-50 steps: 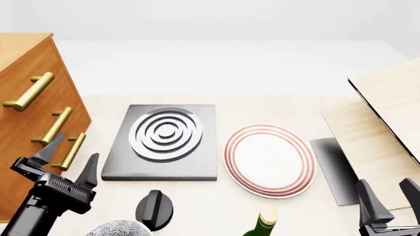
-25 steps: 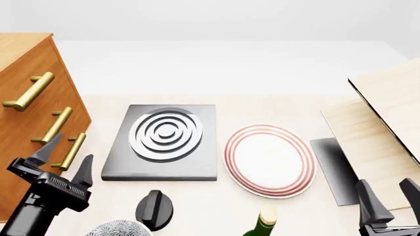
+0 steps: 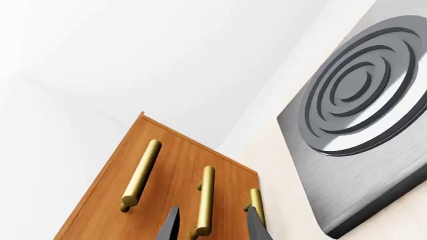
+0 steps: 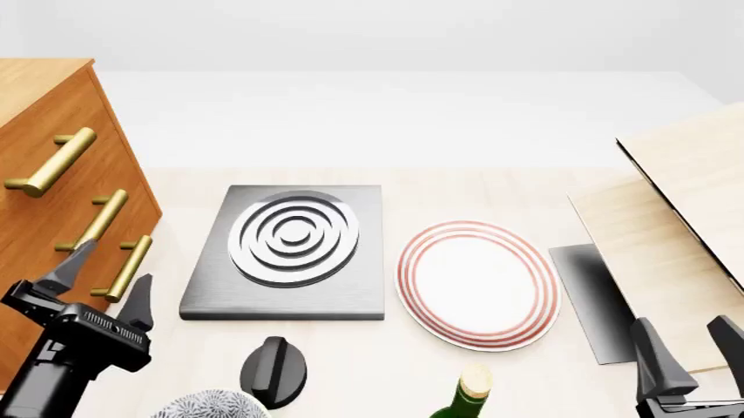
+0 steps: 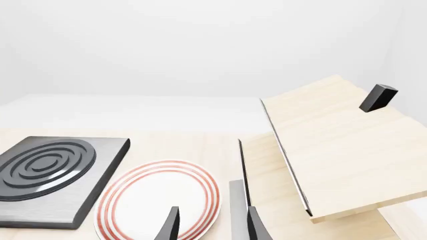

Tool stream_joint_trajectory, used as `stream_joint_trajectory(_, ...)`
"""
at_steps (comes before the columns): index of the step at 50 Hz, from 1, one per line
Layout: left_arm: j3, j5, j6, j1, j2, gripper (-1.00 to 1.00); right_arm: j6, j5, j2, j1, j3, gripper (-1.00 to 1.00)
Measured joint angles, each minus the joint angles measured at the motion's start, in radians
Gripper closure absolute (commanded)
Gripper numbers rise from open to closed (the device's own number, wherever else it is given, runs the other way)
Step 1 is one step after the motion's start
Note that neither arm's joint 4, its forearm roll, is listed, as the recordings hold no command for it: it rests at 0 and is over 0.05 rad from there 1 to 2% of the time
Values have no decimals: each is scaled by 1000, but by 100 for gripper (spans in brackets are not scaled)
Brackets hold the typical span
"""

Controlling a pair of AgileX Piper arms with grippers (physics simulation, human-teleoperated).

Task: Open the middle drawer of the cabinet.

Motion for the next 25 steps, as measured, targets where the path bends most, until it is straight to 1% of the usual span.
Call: stream_joint_trajectory(25, -14, 0, 13, 55, 29, -100, 0, 1, -1, 0, 0, -100)
